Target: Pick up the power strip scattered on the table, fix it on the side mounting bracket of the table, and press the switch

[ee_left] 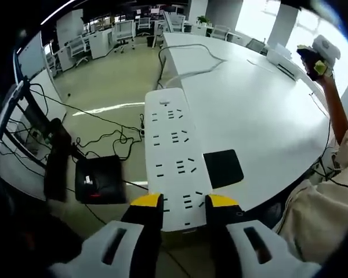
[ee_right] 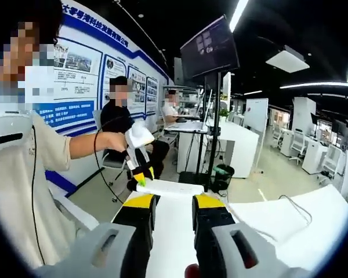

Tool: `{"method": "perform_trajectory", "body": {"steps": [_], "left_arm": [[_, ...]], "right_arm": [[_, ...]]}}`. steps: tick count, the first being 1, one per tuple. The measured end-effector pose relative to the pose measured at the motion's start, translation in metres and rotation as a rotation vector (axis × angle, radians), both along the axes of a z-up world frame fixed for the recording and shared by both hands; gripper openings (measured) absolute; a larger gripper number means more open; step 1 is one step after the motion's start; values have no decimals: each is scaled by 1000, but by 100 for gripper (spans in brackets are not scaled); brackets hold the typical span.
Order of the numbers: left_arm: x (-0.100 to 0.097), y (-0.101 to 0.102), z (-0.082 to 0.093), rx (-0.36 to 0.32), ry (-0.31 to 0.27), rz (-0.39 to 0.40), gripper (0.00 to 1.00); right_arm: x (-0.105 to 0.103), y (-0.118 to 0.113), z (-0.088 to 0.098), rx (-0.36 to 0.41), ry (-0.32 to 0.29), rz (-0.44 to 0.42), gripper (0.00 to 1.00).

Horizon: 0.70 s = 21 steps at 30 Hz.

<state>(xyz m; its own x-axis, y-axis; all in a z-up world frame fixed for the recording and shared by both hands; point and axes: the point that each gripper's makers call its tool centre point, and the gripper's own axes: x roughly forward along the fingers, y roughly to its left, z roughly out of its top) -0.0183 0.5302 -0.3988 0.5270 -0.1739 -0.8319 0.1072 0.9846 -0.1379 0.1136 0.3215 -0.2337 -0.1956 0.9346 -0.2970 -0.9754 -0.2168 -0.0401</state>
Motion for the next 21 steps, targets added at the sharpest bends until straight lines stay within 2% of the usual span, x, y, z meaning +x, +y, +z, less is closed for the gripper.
{"method": "perform_trajectory", "body": {"steps": [9,21], "left_arm": [[0,-1,1,-4,-18,8,33],[-1,-2,2,6,-18,3,32]], "right_arm": [[11,36,-16,-60,12,16,18],[24,71,-32,-122,2,22,15]]}}
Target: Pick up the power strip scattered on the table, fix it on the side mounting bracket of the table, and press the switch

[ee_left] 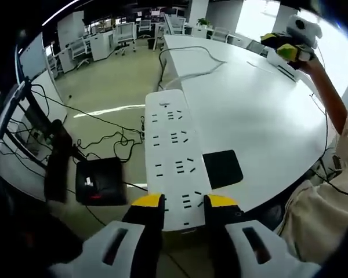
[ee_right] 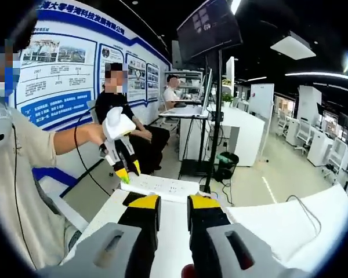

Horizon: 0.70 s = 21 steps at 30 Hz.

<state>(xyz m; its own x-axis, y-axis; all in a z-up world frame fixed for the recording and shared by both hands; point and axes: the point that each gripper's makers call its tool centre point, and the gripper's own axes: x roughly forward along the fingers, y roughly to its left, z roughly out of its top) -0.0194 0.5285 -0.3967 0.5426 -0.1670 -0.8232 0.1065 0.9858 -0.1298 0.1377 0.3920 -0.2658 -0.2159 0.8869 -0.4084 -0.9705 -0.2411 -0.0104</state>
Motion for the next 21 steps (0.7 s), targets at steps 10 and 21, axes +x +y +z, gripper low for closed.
{"method": "perform_trajectory", "body": {"steps": [10,21], "left_arm": [[-1,-1,0,-2,-1,1,32],[0,1,0,1,0,-1,32]], "right_arm": [[-7,16,-8,-36,-11,19,6],[-10,38,-14,-59,-11,39,2]]}}
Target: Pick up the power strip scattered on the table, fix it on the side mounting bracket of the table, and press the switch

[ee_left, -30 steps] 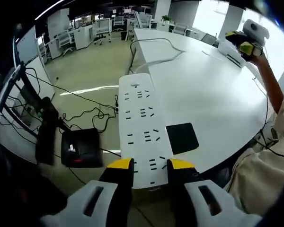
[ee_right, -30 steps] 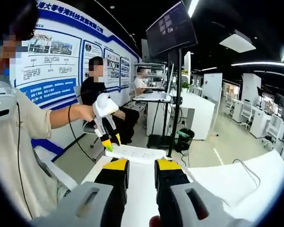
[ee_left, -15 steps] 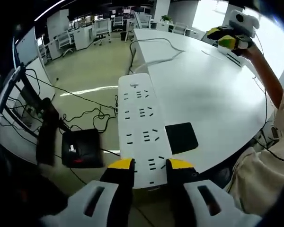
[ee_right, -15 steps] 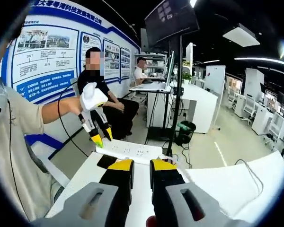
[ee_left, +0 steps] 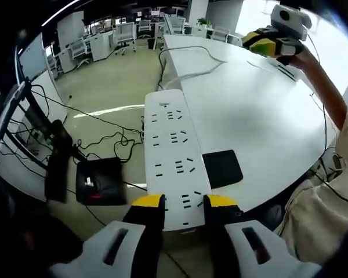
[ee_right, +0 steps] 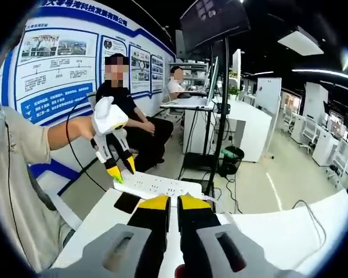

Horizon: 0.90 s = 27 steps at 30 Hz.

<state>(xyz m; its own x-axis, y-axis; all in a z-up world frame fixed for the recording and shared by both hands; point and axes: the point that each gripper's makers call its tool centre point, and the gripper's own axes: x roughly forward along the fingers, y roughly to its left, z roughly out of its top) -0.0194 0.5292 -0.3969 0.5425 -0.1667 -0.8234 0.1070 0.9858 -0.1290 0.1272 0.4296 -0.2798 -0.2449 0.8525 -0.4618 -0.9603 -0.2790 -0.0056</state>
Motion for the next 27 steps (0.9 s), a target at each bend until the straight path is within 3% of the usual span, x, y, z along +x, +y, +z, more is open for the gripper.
{"method": "perform_trajectory", "body": {"steps": [12,27], "left_arm": [[3,4,-1,-4,-1,4,32],[2,1,-2,-5,-3,5,31]], "right_arm": [[-4,29,-9,-36,-5,23,0],[-9,61,-36,-145,-76,72,0]]}}
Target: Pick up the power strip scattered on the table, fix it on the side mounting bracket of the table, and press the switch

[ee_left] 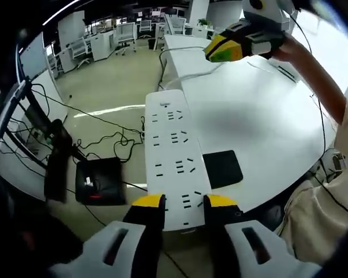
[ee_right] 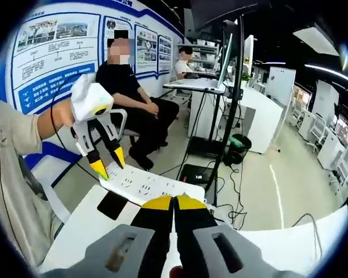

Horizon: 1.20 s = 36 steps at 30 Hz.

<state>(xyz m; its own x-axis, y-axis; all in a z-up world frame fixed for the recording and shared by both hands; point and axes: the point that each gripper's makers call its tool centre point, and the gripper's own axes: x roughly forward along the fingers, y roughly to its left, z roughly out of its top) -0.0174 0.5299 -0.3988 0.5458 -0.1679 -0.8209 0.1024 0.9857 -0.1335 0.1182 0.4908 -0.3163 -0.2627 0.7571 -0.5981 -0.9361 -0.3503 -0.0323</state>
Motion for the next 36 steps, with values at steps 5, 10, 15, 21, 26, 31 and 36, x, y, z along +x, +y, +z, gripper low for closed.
{"method": "perform_trajectory", "body": {"steps": [5,10,15,21,26,31,36], "left_arm": [[0,0,0,-3,-4,1,31],[0,1,0,-3,-5,2,31],[0,0,0,-1,-6,3,31],[-1,1,0,-2,-5,1,31],[-1,1,0,-3,-4,2,30],[-1,1,0,-5,-7,6,30],[-1,1,0,-6,-8,5,30]], "right_arm": [[-2,5,-12,-66,-56,41,0],[0,17,-24,-145,-70,30,0],[-2,26,-33,-190,-75,27,0],[2,37,-38,-223,-82,42,0],[4,46,-52,-296,-99,55,0],[4,49,-62,-348,-111,58,0],[1,49,-67,-402,-110,47,0]]}}
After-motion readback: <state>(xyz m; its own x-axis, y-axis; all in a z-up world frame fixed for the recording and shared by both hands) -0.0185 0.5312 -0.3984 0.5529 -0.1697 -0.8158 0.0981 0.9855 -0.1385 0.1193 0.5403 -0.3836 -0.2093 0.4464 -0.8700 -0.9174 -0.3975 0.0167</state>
